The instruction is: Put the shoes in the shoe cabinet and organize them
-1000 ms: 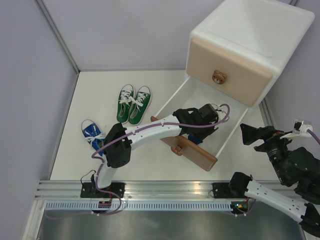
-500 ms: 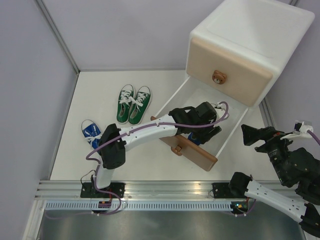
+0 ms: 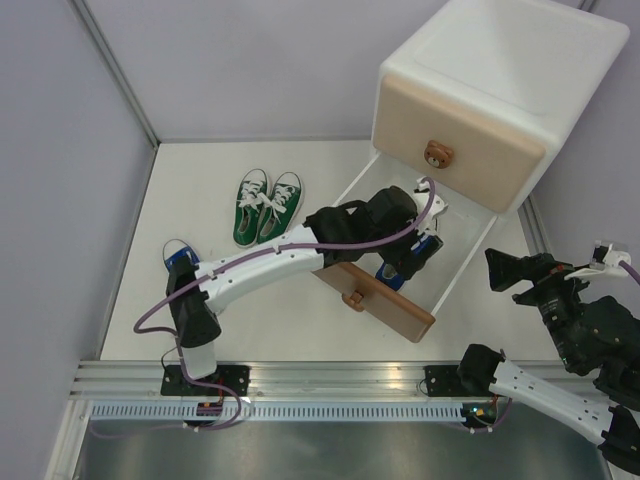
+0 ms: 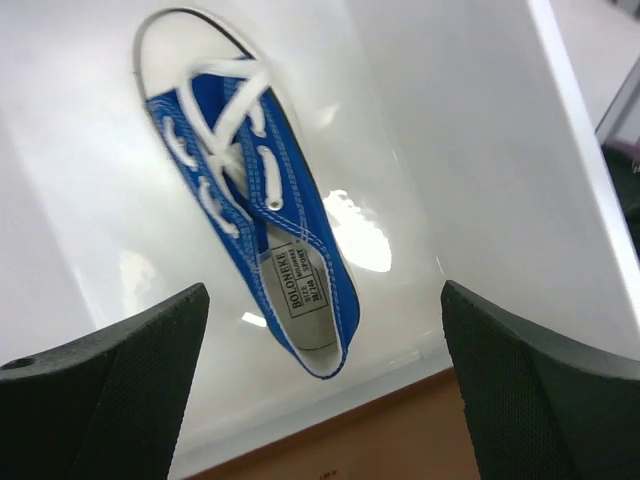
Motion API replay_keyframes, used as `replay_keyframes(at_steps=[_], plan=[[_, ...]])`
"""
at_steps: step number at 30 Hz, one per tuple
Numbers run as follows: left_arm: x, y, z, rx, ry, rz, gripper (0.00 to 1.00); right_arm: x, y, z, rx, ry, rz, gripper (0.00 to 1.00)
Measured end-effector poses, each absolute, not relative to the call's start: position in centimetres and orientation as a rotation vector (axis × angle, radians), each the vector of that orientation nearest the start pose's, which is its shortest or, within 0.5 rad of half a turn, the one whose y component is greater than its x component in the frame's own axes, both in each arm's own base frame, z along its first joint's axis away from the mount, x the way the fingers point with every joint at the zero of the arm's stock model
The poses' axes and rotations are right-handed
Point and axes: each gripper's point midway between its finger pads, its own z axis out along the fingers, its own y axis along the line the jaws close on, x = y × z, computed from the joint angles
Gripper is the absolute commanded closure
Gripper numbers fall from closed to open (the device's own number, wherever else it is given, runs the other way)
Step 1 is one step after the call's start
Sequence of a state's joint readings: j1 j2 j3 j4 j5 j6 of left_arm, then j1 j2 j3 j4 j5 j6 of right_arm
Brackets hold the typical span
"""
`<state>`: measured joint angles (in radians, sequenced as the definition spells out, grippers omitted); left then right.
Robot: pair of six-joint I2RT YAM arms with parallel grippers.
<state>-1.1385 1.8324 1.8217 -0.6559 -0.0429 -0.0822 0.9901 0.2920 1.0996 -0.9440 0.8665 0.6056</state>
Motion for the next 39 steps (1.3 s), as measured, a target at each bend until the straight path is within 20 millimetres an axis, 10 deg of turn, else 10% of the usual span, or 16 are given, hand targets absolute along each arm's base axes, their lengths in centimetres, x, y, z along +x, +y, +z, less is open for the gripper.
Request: replay_keyframes(at_steps=[9, 16, 25, 39], plan=[[23.3, -41.4, 31.4, 0.794, 1.996, -0.557, 0.00, 14.9, 1.2, 35.1, 0.320, 1.647, 0.475, 0.02], [26.8, -32.7, 35.5, 0.400, 2.038, -0.534, 0.00, 15.0, 1.6, 34.8, 0.300, 1.667, 0.469, 0.02], [29.2, -16.9, 30.0, -0.072, 2.175, -0.320, 0.00, 14.9, 1.6, 35.0, 0.293, 1.671, 0.473, 0.02], [24.4, -2.2, 16.9, -0.550, 2.361, -0.062, 0.04, 14.7, 1.6, 34.5, 0.275, 1.692, 0.462, 0.02]])
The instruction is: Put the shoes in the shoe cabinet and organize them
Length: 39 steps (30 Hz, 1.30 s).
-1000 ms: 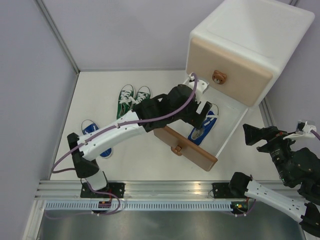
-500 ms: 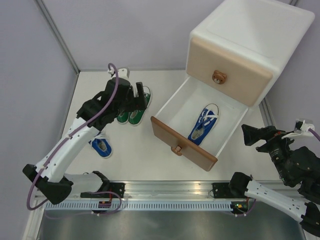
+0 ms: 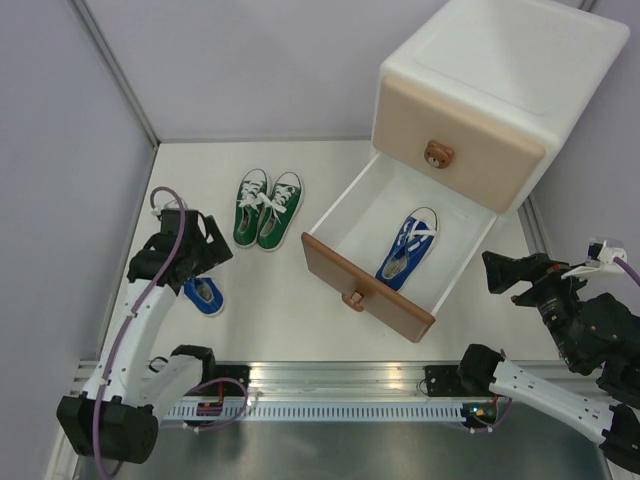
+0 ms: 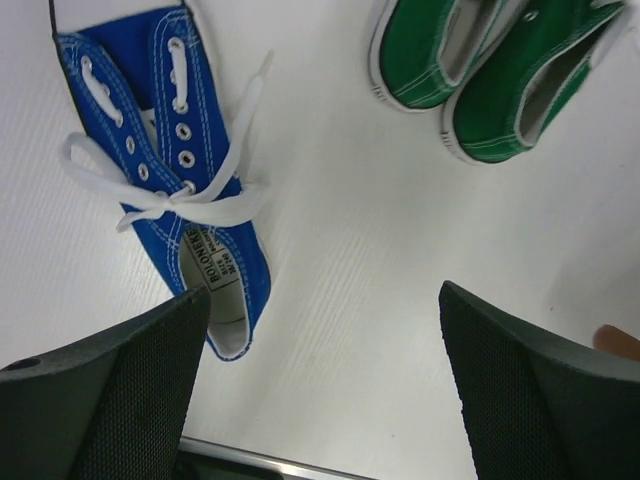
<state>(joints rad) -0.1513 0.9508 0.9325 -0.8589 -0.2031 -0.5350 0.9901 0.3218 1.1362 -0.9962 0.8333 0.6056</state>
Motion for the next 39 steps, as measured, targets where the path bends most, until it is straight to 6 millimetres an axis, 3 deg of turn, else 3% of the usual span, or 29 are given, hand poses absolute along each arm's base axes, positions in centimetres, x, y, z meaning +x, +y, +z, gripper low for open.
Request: replay_keyframes(at_steps=[9, 12, 20, 30, 39], plan=[[22.2, 0.7, 12.7, -0.720, 2.353, -0.040, 0.08, 14.6, 2.0, 34.4, 0.257, 1.701, 0.480, 0.02], [22.0, 1.2, 11.7, -0.757, 2.356, -0.041, 0.13, 14.6, 2.1, 34.3, 0.253, 1.704, 0.481, 0.02], [22.8, 0.7, 10.8, -0.778, 2.353, -0.086, 0.32, 14.7, 2.5, 33.7, 0.239, 1.720, 0.474, 0.02], [21.7, 0.5, 7.2, -0.894, 2.389, -0.090, 0.38, 14.8, 2.9, 32.8, 0.223, 1.739, 0.463, 0.02], [22.6, 1.1, 5.3, -0.975, 2.381, -0.046, 0.44, 15.0, 3.3, 32.4, 0.207, 1.746, 0.459, 0.02]])
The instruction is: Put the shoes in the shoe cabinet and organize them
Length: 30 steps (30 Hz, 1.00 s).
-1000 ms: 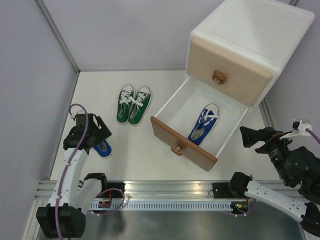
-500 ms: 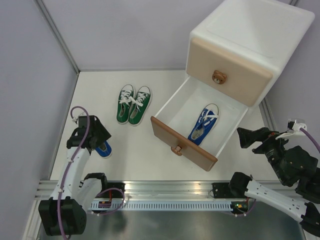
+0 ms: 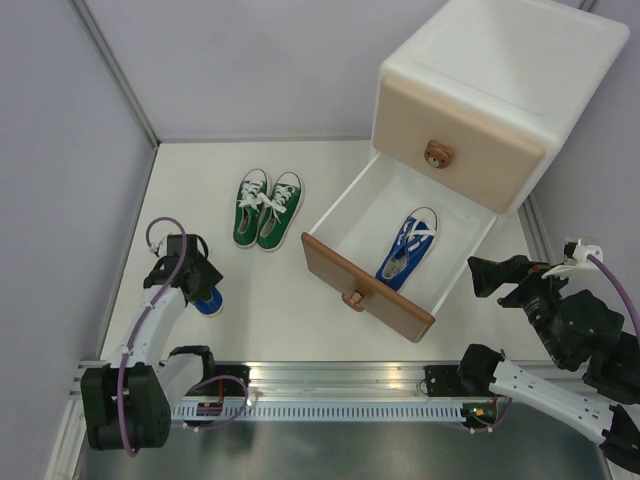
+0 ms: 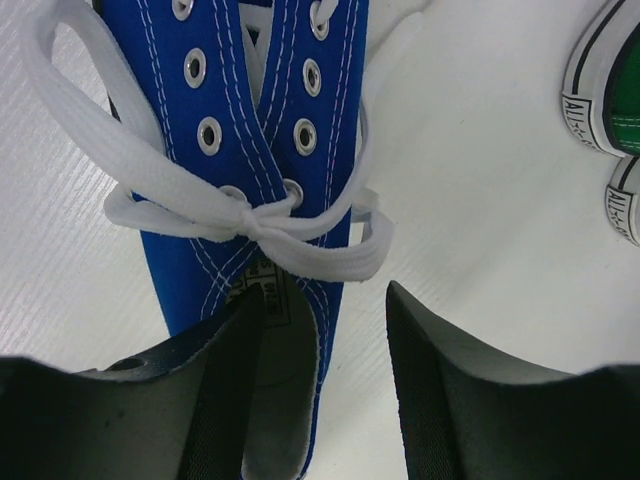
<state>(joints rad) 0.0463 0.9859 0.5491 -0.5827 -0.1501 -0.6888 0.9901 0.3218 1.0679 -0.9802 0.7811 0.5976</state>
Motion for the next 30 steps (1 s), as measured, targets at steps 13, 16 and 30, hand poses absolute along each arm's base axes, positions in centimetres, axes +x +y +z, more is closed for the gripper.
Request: replay_keyframes(at_steps=[13, 16, 30], plan=[[23.5, 1.2, 3.2, -1.012, 2.421, -0.016, 0.61, 15.0, 3.6, 32.2, 0.199, 1.751, 0.466, 0.02], [23.4, 1.4, 2.8, -1.019, 2.433, 0.002, 0.76, 15.0, 3.7, 32.2, 0.195, 1.752, 0.471, 0.02], [23.3, 1.0, 5.3, -0.999, 2.412, -0.039, 0.98, 14.9, 3.8, 32.2, 0.189, 1.755, 0.475, 0.02]])
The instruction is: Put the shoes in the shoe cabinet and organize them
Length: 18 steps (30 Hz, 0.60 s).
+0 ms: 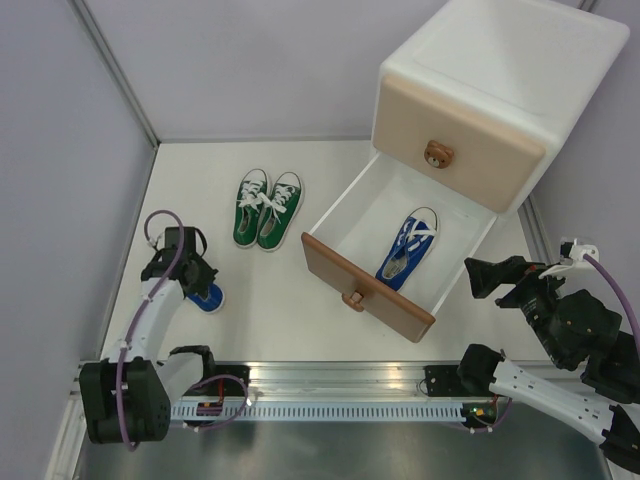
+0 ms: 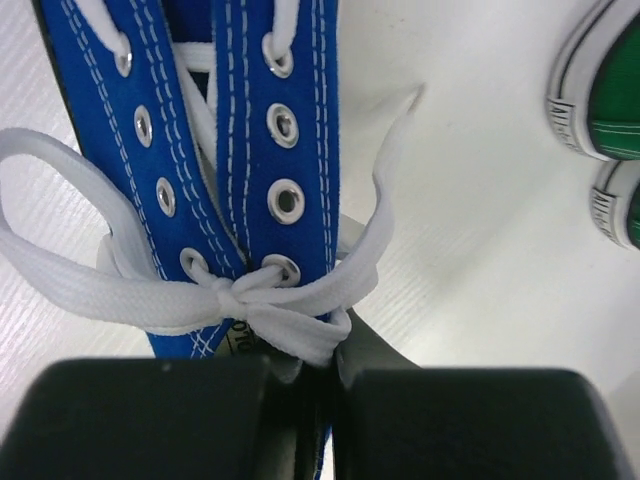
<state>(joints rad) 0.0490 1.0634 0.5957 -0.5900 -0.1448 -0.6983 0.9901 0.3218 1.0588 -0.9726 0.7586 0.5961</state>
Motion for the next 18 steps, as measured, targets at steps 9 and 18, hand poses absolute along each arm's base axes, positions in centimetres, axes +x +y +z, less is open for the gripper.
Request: replay_keyframes(at_steps=[9, 18], plan=[[25.2, 1.2, 13.6, -0.869, 2.282, -0.094, 0.98, 14.9, 4.0, 32.2, 0.182, 1.758, 0.482, 0.02], [26.2, -1.0, 22.3, -0.680, 2.186, -0.268, 0.98, 14.9, 4.4, 32.5, 0.179, 1.750, 0.507, 0.02]])
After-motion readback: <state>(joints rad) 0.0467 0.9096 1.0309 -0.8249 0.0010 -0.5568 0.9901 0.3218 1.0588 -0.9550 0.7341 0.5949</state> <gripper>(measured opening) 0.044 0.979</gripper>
